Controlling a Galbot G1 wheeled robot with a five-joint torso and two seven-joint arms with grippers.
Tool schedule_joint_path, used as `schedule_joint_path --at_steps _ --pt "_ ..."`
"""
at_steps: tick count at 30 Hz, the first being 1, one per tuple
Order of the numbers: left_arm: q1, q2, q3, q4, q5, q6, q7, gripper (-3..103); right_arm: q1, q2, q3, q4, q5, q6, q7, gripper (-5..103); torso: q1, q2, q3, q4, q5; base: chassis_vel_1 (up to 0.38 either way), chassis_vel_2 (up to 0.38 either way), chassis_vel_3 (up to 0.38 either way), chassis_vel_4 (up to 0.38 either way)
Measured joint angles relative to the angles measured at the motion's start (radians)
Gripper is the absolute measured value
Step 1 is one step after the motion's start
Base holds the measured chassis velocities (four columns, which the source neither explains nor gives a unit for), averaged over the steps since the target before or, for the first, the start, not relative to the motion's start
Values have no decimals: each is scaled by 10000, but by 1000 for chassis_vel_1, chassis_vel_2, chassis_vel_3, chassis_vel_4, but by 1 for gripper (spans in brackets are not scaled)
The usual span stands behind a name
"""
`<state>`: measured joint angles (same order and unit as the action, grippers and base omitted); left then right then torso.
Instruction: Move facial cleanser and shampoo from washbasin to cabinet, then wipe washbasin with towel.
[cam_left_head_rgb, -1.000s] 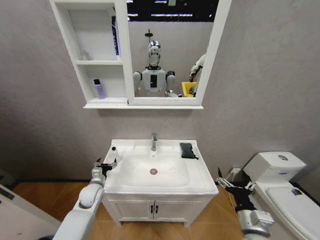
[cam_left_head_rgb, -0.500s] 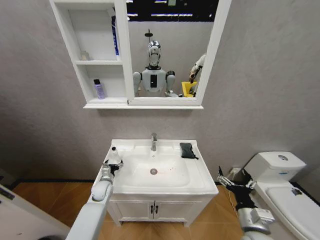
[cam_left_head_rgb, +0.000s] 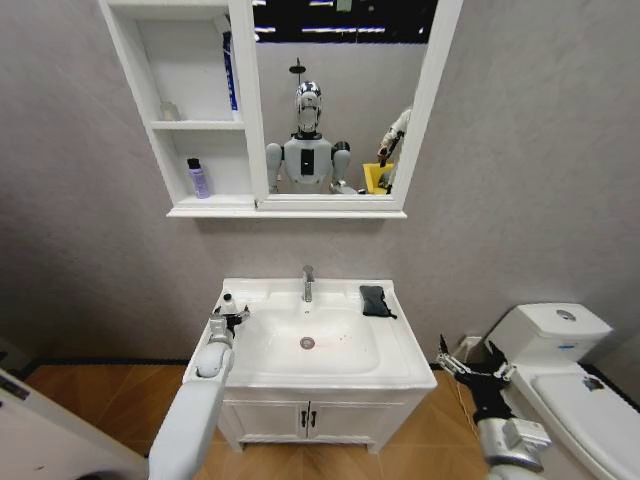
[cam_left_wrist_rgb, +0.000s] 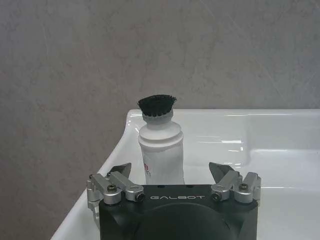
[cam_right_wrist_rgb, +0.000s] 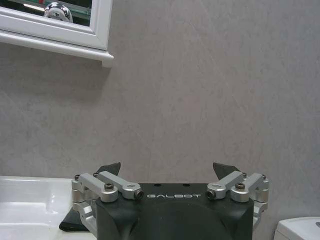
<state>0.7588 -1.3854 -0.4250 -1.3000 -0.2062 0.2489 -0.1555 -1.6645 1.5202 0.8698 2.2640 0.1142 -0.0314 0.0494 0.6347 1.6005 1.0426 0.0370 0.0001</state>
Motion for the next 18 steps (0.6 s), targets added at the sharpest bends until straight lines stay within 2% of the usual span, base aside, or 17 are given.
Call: schedule_joint_path --at_steps 1,2,4,5,6,8,9,10,11,13,15,16,18 --pt "-50 -39 -13 95 12 -17 -3 85 -2 0 4 -12 0 0 1 100 0 0 0 0 0 0 0 0 0" --pt "-50 -39 -13 95 12 -17 -3 85 -2 0 4 -12 0 0 1 100 0 0 0 0 0 0 0 0 0" --pt "-141 -102 -49 261 60 -51 -11 74 -11 1 23 -41 1 0 3 100 0 0 0 0 -1 0 0 0 0" --pt "-141 -102 -49 261 60 -51 -11 74 -11 1 23 -41 1 0 3 100 0 0 0 0 -1 0 0 0 0" --pt "-167 -110 -70 302 66 -61 -12 68 -8 0 28 -59 1 1 5 100 0 0 0 -1 0 0 0 0 0" --pt "-171 -109 -85 314 68 -64 -11 68 5 1 29 -69 1 2 6 100 0 0 0 0 0 0 0 0 0" --pt "-170 -95 -99 314 68 -71 -7 57 24 1 27 -79 -1 2 7 100 0 0 0 0 -1 0 0 0 0" --pt "-167 -73 -115 303 68 -80 -7 52 40 3 17 -88 -13 2 7 100 0 0 0 0 0 0 0 0 0" --pt "-167 -73 -115 303 68 -80 -7 52 40 3 17 -88 -13 2 7 100 0 0 0 0 0 0 0 0 0" --pt "-88 10 -143 104 65 -83 -1 41 67 17 -14 -92 -44 1 8 100 0 0 0 -1 -1 0 0 0 0" --pt "-30 69 -152 -45 57 -83 -18 41 70 23 -25 -93 -58 -1 7 100 0 0 0 0 -2 0 0 0 0" --pt "85 178 -163 -348 28 -77 -45 33 72 33 -38 -94 -69 -3 7 100 1 0 0 -1 -2 0 0 0 0" --pt "417 531 -173 -1242 -187 132 -217 32 72 45 -45 -101 -76 -6 8 100 1 0 -1 0 -2 0 0 0 0"
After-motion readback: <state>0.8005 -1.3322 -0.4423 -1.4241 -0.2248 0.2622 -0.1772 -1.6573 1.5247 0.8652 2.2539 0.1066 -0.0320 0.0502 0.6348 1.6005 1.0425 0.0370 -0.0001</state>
